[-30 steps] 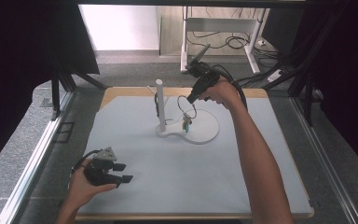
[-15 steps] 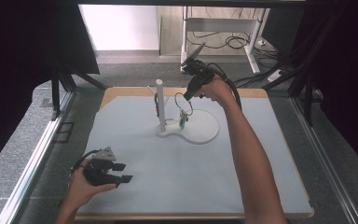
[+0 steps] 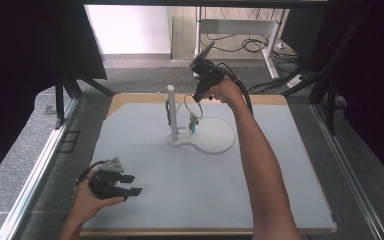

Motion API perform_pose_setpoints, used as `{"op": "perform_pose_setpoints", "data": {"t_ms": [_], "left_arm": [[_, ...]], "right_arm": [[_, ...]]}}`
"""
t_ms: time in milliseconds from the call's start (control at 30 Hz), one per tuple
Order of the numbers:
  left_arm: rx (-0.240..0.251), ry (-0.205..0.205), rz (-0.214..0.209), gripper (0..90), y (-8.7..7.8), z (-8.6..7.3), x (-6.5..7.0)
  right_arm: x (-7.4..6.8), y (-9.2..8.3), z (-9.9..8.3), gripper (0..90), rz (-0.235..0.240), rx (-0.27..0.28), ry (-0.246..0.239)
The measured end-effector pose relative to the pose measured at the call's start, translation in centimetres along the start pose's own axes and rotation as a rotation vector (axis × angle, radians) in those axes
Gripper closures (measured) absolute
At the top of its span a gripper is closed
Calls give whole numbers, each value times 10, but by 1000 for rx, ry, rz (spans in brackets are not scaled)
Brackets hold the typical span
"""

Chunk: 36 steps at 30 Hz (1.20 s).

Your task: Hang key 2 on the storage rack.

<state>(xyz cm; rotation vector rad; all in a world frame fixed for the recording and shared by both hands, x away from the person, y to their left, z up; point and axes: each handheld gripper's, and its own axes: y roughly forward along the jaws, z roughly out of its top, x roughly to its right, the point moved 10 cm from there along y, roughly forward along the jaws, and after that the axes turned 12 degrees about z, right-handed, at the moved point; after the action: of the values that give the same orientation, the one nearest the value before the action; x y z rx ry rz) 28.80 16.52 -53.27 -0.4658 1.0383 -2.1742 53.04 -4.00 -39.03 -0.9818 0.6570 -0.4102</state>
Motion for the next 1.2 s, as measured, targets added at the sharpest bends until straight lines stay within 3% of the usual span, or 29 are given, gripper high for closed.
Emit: {"op": "perform_pose_setpoints", "data": {"t_ms": [467, 933, 1200], "left_arm": [[6, -1, -3, 441, -2, 0, -1], [4, -2, -2, 441, -1, 0, 0], [3, 2, 1, 441, -1, 0, 0]], "right_arm": [[-6, 12, 14, 883, -3, -17, -25], [-18, 32, 8, 884, 9, -66, -49], [-23, 43, 2, 882, 31, -67, -56]]}}
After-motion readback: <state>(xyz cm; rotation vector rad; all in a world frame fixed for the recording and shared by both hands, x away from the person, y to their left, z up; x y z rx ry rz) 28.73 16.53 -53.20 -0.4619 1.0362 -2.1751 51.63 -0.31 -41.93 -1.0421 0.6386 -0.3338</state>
